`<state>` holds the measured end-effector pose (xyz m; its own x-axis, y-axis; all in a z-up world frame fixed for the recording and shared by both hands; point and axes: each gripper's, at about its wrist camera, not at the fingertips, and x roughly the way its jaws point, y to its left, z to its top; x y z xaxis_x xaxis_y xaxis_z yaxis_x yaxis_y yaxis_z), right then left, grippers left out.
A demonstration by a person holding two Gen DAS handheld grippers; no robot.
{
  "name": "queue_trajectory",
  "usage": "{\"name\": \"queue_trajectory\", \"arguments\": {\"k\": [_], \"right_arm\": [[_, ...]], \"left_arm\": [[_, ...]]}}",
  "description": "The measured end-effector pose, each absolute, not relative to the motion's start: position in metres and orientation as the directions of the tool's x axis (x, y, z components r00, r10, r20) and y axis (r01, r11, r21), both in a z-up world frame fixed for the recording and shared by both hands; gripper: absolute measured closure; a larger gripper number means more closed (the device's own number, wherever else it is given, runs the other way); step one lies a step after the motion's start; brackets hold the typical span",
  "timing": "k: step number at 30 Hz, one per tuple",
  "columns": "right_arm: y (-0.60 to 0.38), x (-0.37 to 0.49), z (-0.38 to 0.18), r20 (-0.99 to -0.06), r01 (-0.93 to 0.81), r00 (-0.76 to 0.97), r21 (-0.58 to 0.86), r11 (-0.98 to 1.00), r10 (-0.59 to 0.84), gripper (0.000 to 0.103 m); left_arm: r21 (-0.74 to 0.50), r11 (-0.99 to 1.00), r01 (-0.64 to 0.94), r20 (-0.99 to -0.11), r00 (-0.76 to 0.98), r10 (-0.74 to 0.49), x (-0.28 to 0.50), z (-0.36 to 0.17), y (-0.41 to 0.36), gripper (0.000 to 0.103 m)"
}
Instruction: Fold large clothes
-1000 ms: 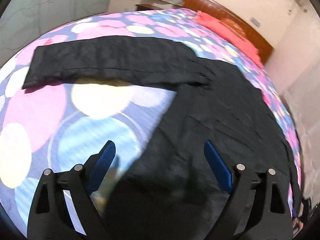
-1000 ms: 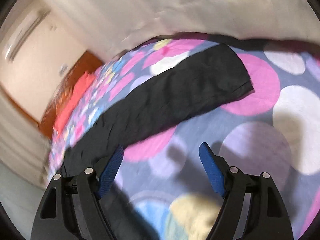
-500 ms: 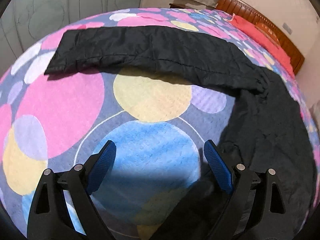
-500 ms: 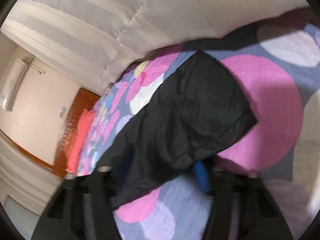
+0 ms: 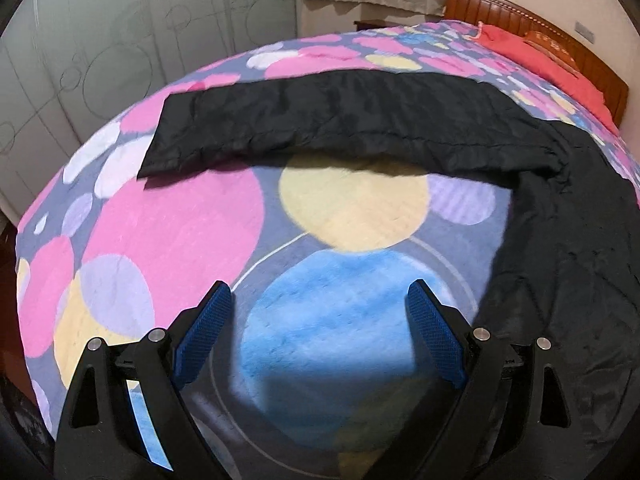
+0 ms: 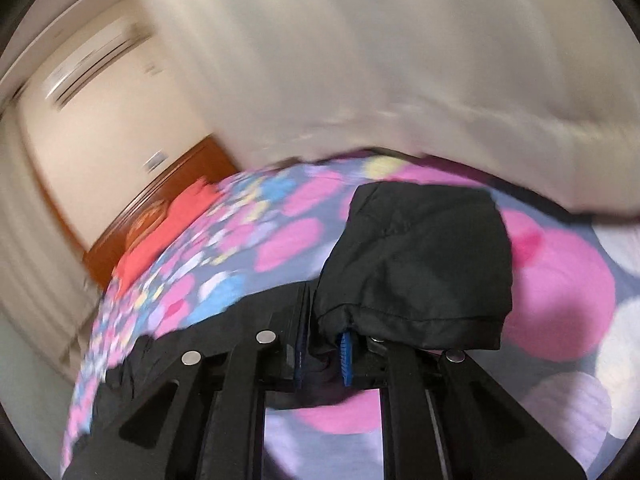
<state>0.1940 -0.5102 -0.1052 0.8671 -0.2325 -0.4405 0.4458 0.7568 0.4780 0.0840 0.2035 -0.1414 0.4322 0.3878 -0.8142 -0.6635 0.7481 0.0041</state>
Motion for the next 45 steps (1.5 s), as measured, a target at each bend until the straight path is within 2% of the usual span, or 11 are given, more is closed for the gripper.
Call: {"name": "queue_trajectory", "arguments": {"k": [5, 14, 19, 25, 28, 30, 32, 36, 40, 42, 45], "right_arm": [[-0.437, 0.238, -0.076, -0.411, 0.289, 0.904, 0.386, 0.876, -0.117, 0.089], [-0.293, 0.290, -0.072, -0.425, 0.014, 0.898, 0.277, 0.961, 0.110, 0.089], [-0.217, 0.314, -0.092, -0.481, -0.140, 0.844, 0.229, 0.963, 0.237, 0.090], [-0.149, 0.337, -0.135, -0.638, -0.296, 0.692, 0.177, 0.939, 0.339, 0.089], [-0.121, 0.343, -0.161, -0.745, -0.331, 0.587, 0.137, 0.934, 0.317, 0.076], [-0.112, 0.343, -0.168, -0.769, -0.367, 0.544, 0.141, 0.919, 0.335, 0.045], [-0.107, 0.334, -0.162, -0.750, -0.412, 0.540, 0.162, 0.897, 0.383, 0.031], [-0.120, 0.313, -0.133, -0.698, -0.430, 0.592, 0.150, 0.890, 0.403, 0.031], [-0.190, 0.323, -0.102, -0.645, -0.272, 0.702, 0.150, 0.951, 0.302, 0.033], [-0.232, 0.338, -0.098, -0.655, -0.139, 0.731, 0.131, 0.982, 0.191, 0.060], [-0.298, 0.367, -0.109, -0.700, 0.070, 0.711, 0.160, 0.985, 0.063, 0.065]], "left_arm": [[0.000, 0.749, -0.663, -0.812, 0.437, 0.387, 0.082, -0.147, 0.207, 0.013], [0.017, 0.756, -0.654, -0.807, 0.437, 0.396, 0.083, -0.150, 0.210, 0.012], [0.026, 0.759, -0.650, -0.802, 0.440, 0.405, 0.084, -0.153, 0.209, 0.009], [0.029, 0.763, -0.646, -0.797, 0.446, 0.408, 0.085, -0.155, 0.210, 0.007], [0.027, 0.765, -0.643, -0.796, 0.449, 0.406, 0.086, -0.156, 0.210, 0.006], [0.029, 0.767, -0.642, -0.796, 0.449, 0.406, 0.086, -0.156, 0.210, 0.005], [0.032, 0.768, -0.640, -0.796, 0.448, 0.406, 0.087, -0.157, 0.209, 0.004], [0.030, 0.769, -0.639, -0.798, 0.448, 0.404, 0.087, -0.157, 0.209, 0.003], [0.032, 0.769, -0.639, -0.797, 0.447, 0.405, 0.087, -0.157, 0.209, 0.003], [0.034, 0.769, -0.638, -0.797, 0.447, 0.406, 0.088, -0.158, 0.209, 0.003], [0.035, 0.769, -0.639, -0.796, 0.447, 0.408, 0.088, -0.158, 0.208, 0.002]]}}
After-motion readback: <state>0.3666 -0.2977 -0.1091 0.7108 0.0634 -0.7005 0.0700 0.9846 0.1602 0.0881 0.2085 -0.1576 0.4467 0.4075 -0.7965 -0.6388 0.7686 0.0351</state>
